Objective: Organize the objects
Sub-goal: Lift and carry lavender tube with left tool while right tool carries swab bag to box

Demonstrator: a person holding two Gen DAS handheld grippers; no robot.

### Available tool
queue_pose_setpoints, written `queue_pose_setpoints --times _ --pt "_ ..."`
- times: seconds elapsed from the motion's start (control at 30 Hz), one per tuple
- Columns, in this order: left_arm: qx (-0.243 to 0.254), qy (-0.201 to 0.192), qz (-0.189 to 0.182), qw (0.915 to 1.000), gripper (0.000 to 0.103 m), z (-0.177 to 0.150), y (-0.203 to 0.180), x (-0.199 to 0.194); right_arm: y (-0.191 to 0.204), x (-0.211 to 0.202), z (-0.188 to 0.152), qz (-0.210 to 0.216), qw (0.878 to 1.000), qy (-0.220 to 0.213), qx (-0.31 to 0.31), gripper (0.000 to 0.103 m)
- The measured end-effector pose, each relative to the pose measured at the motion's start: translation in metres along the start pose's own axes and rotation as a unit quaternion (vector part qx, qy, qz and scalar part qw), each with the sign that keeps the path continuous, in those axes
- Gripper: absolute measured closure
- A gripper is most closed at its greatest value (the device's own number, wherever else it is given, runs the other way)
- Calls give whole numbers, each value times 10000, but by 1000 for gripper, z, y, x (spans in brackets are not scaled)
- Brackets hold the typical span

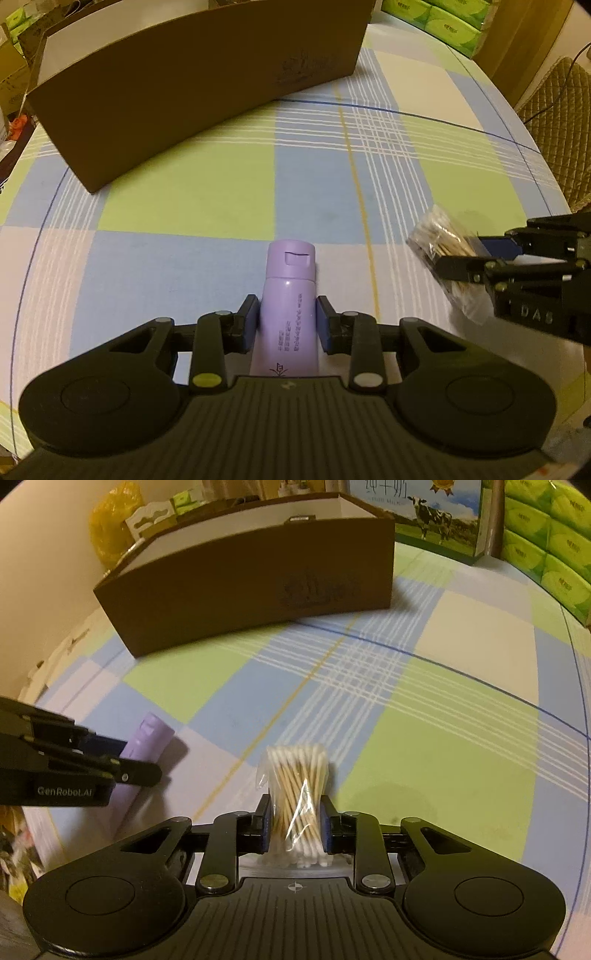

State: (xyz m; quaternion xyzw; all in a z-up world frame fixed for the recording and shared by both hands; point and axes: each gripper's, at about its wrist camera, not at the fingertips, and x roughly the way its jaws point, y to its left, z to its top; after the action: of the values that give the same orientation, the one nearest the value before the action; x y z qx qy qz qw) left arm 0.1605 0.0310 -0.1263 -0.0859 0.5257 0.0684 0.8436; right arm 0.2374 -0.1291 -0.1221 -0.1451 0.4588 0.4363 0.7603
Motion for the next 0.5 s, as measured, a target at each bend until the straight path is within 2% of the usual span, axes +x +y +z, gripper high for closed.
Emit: queue_pose_setpoints --times 0.17,0.5 --pt "-62 -67 -57 9999 75 3 17 -11 8 -3 14 186 9996 -116 187 81" --pt "-83 -377 -120 9992 75 17 35 -29 26 -6 35 231 9990 -358 121 81"
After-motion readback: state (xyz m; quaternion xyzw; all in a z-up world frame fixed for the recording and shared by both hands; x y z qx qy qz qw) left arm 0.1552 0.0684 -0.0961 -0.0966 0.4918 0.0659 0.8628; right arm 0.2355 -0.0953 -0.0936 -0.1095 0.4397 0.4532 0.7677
